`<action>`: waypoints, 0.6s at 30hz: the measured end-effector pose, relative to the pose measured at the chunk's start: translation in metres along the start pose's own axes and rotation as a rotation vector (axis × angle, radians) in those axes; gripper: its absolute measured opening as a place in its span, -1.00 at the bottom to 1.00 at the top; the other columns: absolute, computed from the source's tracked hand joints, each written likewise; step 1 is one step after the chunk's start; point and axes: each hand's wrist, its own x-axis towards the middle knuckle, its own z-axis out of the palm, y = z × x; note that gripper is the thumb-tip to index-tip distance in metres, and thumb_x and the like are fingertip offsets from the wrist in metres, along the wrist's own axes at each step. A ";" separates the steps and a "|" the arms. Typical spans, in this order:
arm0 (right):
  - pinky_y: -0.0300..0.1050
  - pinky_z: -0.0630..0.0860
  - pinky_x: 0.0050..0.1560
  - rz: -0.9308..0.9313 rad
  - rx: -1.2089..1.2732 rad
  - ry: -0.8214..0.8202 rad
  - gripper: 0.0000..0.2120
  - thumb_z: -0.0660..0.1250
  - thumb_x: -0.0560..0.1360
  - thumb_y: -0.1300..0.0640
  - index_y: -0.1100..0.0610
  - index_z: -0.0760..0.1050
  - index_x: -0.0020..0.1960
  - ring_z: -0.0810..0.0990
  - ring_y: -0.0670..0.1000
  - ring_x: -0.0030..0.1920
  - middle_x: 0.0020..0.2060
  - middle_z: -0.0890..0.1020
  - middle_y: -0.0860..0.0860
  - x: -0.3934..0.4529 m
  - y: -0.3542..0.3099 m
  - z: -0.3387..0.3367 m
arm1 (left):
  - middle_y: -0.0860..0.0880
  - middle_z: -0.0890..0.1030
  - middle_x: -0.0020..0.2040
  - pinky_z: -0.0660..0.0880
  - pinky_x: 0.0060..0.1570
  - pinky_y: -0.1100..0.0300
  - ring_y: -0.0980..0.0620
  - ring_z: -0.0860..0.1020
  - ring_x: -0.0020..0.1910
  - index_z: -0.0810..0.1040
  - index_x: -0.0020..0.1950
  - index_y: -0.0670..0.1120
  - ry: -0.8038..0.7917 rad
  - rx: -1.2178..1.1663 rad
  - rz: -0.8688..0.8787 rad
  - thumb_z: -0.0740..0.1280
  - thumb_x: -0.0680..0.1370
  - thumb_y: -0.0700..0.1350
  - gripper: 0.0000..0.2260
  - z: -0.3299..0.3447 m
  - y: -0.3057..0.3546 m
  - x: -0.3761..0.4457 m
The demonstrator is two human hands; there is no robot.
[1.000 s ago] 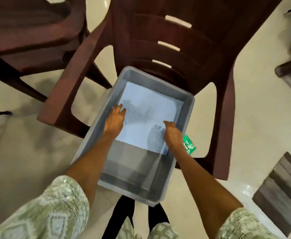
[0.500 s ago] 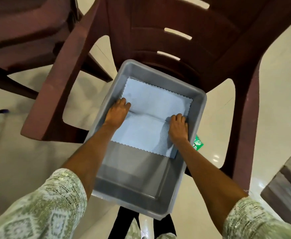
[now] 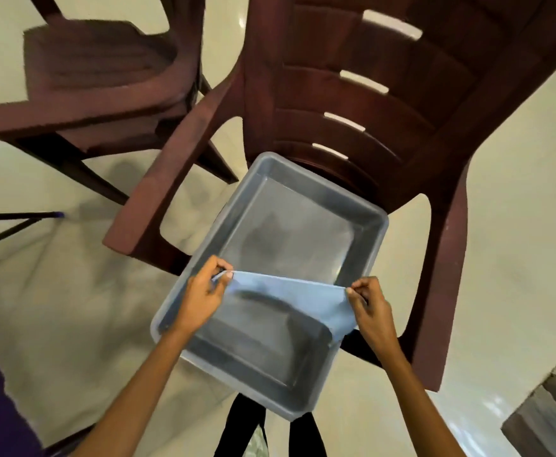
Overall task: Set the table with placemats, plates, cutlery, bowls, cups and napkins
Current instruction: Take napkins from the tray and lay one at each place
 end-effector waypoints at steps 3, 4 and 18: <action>-0.49 0.41 -0.20 0.073 0.057 0.049 -0.85 0.33 0.54 0.17 0.13 0.38 0.04 0.54 -0.26 -0.16 -0.14 0.55 -0.13 0.016 -0.004 0.005 | 0.11 0.55 -0.15 0.42 -0.12 0.40 0.27 0.51 -0.16 0.46 -0.02 0.02 0.167 -0.088 -0.206 0.33 0.55 -0.18 -0.89 0.008 -0.017 -0.017; -0.48 0.40 -0.18 0.098 0.056 0.050 -0.82 0.32 0.54 0.15 0.16 0.39 0.09 0.53 -0.22 -0.14 -0.12 0.55 -0.12 0.026 -0.002 0.010 | 0.05 0.55 -0.16 0.43 -0.14 0.33 0.18 0.52 -0.16 0.47 0.02 0.00 0.183 -0.095 -0.277 0.32 0.55 -0.21 -0.87 0.013 -0.025 -0.019; -0.23 0.47 -0.13 0.362 -0.007 -0.371 -0.70 0.47 0.38 0.34 0.23 0.50 0.08 0.51 0.03 -0.01 -0.04 0.55 0.11 0.167 0.061 0.057 | -0.24 0.61 0.06 0.51 0.01 -0.08 -0.26 0.55 0.04 0.49 0.24 -0.08 0.347 0.216 -0.541 0.23 0.58 -0.17 -0.76 0.051 -0.081 0.020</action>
